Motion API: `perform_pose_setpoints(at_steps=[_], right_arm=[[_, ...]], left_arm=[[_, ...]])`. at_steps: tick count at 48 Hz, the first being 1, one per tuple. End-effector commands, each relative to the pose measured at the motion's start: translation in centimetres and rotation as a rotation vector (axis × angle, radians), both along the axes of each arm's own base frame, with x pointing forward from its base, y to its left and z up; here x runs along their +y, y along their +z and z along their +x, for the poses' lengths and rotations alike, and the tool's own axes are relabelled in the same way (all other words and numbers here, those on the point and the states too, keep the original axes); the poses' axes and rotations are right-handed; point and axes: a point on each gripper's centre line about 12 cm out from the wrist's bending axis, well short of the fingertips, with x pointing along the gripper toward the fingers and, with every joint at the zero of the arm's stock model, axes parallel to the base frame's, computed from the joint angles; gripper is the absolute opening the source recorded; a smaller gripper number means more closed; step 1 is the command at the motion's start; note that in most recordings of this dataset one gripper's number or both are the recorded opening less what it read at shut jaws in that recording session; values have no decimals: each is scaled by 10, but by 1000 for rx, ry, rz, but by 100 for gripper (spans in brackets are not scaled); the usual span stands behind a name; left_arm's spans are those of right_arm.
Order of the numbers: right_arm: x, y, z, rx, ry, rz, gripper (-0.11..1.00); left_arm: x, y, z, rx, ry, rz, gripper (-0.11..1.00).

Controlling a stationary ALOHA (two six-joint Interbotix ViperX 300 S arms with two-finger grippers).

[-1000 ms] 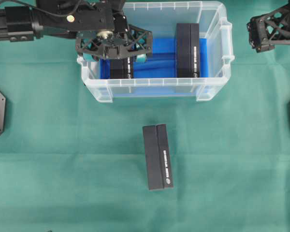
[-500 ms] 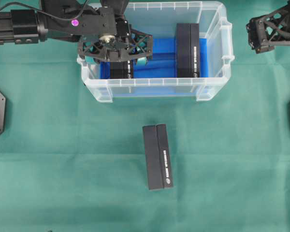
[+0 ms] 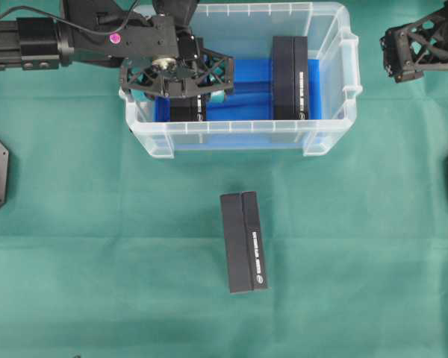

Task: Take out the box from the case.
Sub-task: 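Lower the open left gripper around the left box pair and close, then lift the held box pair up out of the case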

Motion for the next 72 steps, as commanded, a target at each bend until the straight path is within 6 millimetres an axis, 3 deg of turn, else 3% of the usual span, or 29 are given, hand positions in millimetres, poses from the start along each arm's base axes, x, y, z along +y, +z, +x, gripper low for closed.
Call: perform_pose_setpoints(at_steps=[1, 11, 19, 44, 61, 72], right_arm=[[0, 5, 1, -16, 4, -9, 93], [0, 5, 1, -16, 5, -9, 93], [0, 4, 0, -16, 5, -9, 93], [1, 5, 0, -20, 8, -11, 93], [1, 5, 0, -19, 8, -10, 93], [2, 6, 1, -27, 15, -13, 93]], left_arm=[[2, 9, 0, -24, 3, 8, 94], [2, 8, 1, -34, 1, 9, 89], [2, 8, 4, -72, -1, 6, 61], [1, 15, 0, -69, 7, 3, 61], [-6, 47, -4, -70, 4, 8, 61], [-7, 78, -5, -83, 7, 15, 61]])
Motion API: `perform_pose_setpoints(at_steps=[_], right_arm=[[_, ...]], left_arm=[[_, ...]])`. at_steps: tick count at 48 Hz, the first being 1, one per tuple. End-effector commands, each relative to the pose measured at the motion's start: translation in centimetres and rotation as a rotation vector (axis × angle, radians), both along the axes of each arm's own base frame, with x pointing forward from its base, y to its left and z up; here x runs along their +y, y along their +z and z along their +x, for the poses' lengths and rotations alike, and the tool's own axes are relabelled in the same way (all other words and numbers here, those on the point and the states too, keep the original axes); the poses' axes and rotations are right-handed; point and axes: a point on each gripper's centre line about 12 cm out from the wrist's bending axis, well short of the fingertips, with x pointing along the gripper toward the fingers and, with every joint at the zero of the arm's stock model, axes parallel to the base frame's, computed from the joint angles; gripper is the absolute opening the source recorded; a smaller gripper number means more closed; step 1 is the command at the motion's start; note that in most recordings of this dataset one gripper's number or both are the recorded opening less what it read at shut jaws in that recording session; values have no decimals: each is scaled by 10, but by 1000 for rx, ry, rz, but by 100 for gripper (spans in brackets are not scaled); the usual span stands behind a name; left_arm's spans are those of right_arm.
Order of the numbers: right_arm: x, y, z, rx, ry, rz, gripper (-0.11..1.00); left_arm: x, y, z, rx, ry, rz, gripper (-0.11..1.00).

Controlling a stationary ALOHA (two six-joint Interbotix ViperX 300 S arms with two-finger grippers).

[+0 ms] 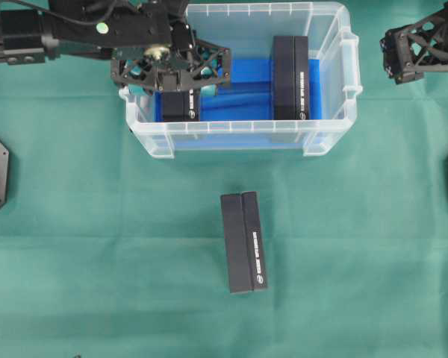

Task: Take out the box from the case.
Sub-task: 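Lift the held box pair up out of the case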

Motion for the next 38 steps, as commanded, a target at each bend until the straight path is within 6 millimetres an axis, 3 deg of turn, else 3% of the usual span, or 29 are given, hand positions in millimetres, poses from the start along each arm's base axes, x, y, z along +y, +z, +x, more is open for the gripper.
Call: perform_pose_setpoints(at_steps=[1, 26, 38], right_arm=[[1, 6, 1, -29, 8, -13, 93], [2, 7, 4, -44, 20, -21, 93], [1, 7, 3, -41, 18, -25, 93]], left_arm=[[-2, 40, -2, -75, -1, 21, 61], [-8, 141, -30, -145, 35, 36, 61], [-9, 173, -36, -140, 16, 41, 61]])
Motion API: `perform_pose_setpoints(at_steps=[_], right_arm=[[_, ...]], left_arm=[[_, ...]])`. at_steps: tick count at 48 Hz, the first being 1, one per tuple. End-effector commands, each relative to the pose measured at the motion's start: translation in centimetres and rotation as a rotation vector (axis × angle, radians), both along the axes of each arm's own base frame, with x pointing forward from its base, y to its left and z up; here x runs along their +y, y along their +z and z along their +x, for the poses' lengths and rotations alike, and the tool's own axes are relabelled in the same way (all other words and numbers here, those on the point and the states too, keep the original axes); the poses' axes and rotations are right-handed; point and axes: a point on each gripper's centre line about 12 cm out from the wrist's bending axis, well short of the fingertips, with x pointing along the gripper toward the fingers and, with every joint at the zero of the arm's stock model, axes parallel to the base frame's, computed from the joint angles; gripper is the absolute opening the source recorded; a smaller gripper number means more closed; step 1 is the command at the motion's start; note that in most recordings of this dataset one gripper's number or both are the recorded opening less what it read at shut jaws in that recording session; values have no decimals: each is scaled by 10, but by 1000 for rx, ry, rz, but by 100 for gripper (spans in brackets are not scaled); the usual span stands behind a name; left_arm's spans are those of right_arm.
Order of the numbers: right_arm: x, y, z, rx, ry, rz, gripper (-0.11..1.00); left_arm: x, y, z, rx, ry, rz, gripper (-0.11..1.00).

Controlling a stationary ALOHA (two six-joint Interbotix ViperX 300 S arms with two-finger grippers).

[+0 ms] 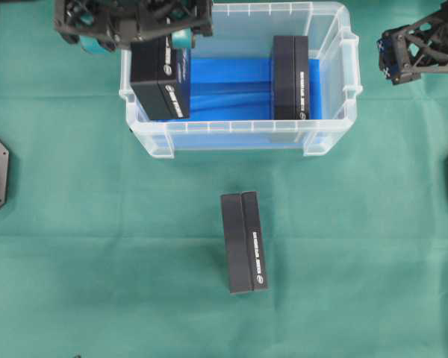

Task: Take out the box from the case.
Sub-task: 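Lift the held box pair up out of the case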

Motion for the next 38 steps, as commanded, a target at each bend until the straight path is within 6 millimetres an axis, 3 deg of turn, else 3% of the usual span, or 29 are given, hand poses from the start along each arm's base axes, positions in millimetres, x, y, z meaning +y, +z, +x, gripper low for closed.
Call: perform_pose_setpoints(at_steps=[1, 15, 38], right_arm=[[0, 6, 0, -19, 2, -11, 93], [0, 6, 0, -20, -1, -10, 93], [0, 5, 0, -18, 1, -10, 93]], left_arm=[[-1, 30, -6, -60, -5, 21, 61], [0, 42, -5, -49, -19, 26, 61], [0, 42, -5, -45, -17, 29, 61]])
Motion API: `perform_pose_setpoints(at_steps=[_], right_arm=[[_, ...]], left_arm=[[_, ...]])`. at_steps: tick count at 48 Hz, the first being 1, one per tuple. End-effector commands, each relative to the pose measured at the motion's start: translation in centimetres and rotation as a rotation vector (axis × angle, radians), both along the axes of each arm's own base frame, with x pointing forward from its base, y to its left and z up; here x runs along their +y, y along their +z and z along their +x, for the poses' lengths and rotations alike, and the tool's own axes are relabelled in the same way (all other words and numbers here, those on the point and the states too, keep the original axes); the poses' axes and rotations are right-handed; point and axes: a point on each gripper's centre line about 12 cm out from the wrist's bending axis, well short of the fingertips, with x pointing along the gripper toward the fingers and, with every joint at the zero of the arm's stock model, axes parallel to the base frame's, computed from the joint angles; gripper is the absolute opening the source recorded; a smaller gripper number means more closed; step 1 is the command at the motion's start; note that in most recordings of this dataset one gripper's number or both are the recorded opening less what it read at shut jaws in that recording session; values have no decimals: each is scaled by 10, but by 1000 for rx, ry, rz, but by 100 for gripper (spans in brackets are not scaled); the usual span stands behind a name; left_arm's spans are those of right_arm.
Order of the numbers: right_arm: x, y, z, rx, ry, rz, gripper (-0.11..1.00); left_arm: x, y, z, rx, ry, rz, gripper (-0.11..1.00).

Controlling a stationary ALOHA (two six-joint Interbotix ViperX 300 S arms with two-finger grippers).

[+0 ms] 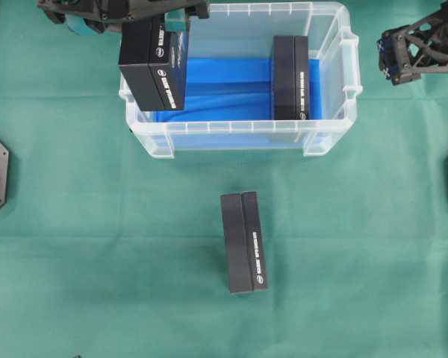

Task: Take out the box from the case.
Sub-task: 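Lift the held box pair up out of the case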

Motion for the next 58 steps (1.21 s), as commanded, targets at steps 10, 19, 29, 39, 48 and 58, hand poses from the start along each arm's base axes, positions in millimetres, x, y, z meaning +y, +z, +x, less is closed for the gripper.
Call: perform_pose_setpoints(at_steps=[10, 19, 29, 39, 48, 58], right_arm=[[0, 6, 0, -22, 0, -9, 93], [0, 6, 0, -22, 0, -8, 93], [1, 6, 1, -23, 1, -7, 93], [1, 6, 1, -23, 1, -7, 93], [1, 6, 1, -23, 1, -7, 93], [2, 6, 1, -23, 3, -7, 93]], left_arm=[[0, 16, -5, -46, 1, 18, 61], [0, 16, -5, -47, 1, 20, 61], [0, 16, -5, -45, -1, 19, 61], [1, 16, -6, -45, 0, 19, 61], [1, 16, -6, -45, 0, 20, 61], [-8, 15, -4, -43, -13, 16, 61]])
